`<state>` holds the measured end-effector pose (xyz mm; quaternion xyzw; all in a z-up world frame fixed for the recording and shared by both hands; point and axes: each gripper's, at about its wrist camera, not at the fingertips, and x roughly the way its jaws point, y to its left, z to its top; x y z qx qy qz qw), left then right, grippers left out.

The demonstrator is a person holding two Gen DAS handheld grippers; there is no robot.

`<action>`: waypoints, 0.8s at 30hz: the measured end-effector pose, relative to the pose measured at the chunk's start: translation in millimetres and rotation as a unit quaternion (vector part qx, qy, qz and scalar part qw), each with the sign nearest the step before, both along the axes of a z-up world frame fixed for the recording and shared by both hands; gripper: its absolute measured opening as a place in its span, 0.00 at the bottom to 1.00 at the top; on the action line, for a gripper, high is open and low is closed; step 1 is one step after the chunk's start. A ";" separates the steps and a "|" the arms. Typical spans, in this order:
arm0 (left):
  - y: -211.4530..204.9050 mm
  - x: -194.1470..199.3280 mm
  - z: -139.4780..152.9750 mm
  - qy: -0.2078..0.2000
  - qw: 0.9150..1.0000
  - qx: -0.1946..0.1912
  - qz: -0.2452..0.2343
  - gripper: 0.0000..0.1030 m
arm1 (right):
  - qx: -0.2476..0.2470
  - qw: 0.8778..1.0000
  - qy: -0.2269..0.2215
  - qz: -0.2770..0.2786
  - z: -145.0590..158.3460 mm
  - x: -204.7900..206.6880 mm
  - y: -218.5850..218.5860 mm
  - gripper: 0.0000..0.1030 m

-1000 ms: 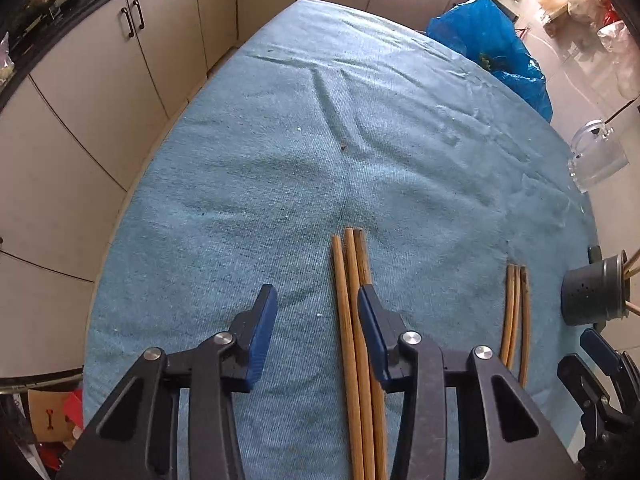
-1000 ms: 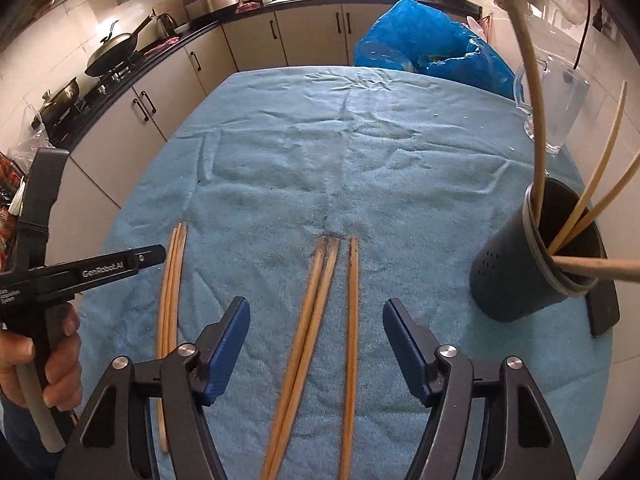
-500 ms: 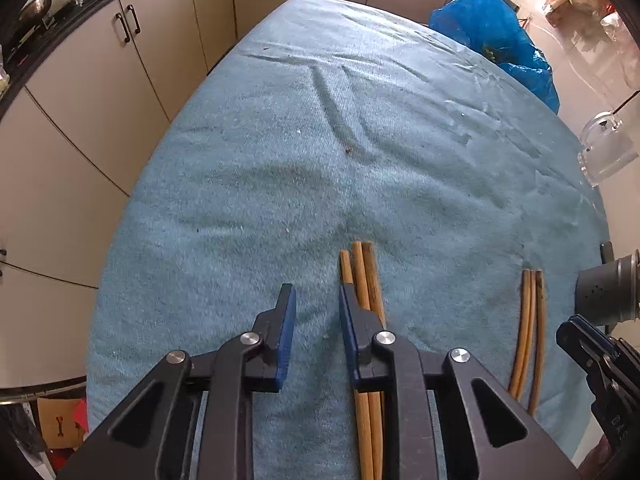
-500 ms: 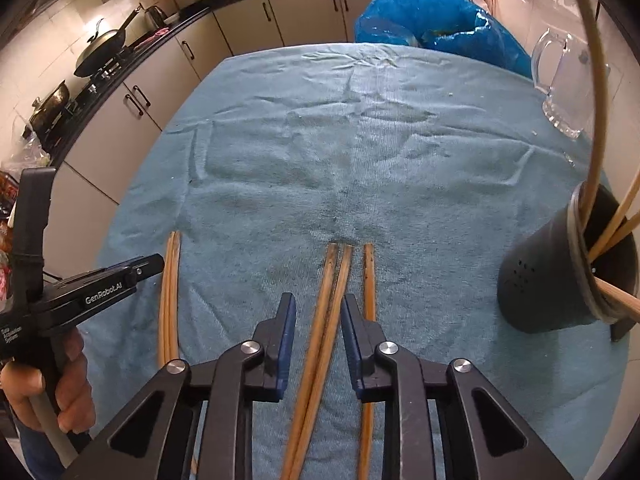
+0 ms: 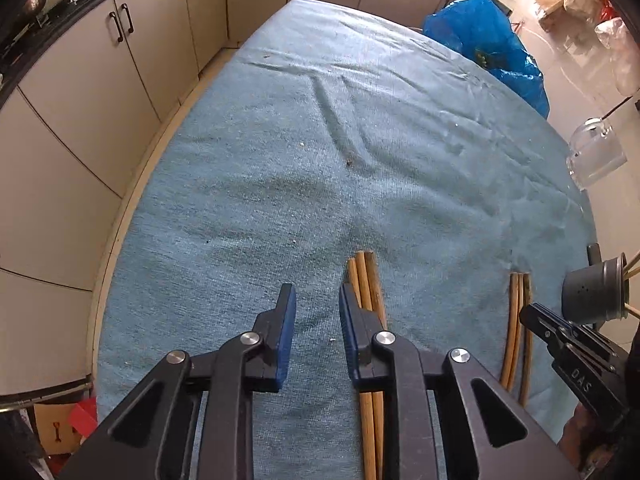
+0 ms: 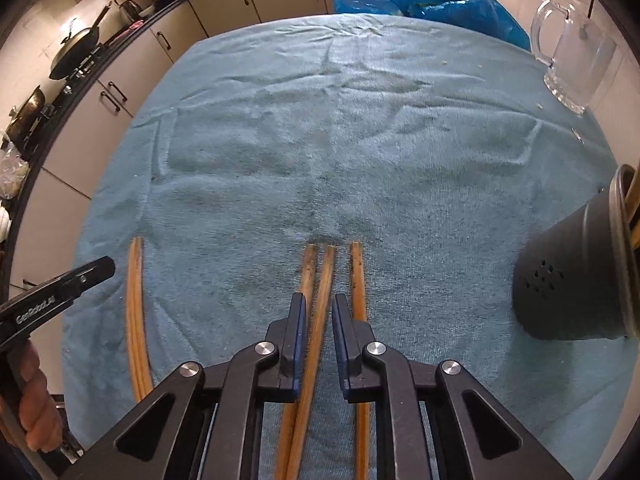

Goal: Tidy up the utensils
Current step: 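Lower the right tool onto a chopstick and close while the left tool closes on another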

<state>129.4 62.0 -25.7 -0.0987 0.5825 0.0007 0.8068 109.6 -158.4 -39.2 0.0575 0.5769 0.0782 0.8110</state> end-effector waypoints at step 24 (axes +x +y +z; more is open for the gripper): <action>-21.9 9.1 -9.1 0.015 1.000 0.016 -0.019 0.22 | 0.003 1.000 -0.002 0.016 -9.7 2.1 -5.0 0.09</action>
